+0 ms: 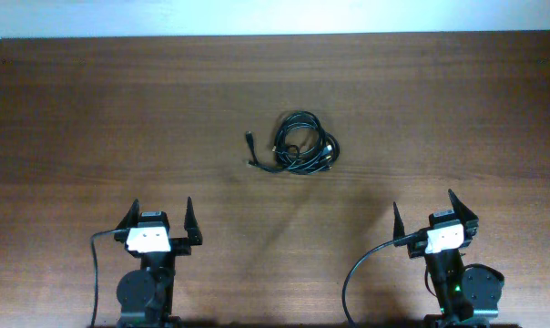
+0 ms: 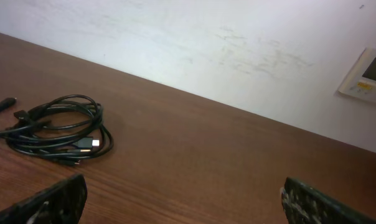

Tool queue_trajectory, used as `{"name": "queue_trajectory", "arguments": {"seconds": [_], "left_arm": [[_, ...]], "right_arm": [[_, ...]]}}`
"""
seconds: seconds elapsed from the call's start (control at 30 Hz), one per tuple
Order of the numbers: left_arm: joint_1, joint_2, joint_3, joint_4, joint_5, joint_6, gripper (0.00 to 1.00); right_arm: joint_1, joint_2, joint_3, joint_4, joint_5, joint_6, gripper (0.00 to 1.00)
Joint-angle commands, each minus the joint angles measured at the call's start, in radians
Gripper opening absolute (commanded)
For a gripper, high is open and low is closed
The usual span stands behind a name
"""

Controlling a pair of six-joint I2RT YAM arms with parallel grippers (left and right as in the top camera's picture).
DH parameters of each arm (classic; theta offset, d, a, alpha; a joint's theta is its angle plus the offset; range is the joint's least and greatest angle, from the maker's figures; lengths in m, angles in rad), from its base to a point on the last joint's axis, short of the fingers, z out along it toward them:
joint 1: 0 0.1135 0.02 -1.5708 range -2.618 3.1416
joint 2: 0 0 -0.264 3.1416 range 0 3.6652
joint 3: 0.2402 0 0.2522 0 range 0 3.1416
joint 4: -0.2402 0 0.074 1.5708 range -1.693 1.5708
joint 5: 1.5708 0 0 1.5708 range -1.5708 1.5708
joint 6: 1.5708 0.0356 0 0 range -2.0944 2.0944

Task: Untangle cables

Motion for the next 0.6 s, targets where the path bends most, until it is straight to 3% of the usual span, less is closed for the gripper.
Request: {"name": "queue_trajectory", "arguments": {"seconds": [0.0,0.43,0.47,0.57], "left_arm": [[0.005,-0.003,-0.003,-0.004,0.011,0.016,0.99],[0.005,-0.003,-0.003,-0.004,0.011,0.016,0.99],[0.005,-0.003,-0.003,-0.004,0.011,0.016,0.99],[0.005,-0.003,-0.003,-0.003,0.011,0.015,0.99]], "right_arm": [[-0.006,-0.008,-0.005,-0.007,0.009,0.014,0.99],[-0.006,-0.008,-0.005,-0.007,0.009,0.014,0.99],[-0.006,-0.008,-0.005,-0.006,-0.003,0.082,0.99],[-0.006,-0.006,-0.005,-0.007,-0.023,0.710,0.99]]}}
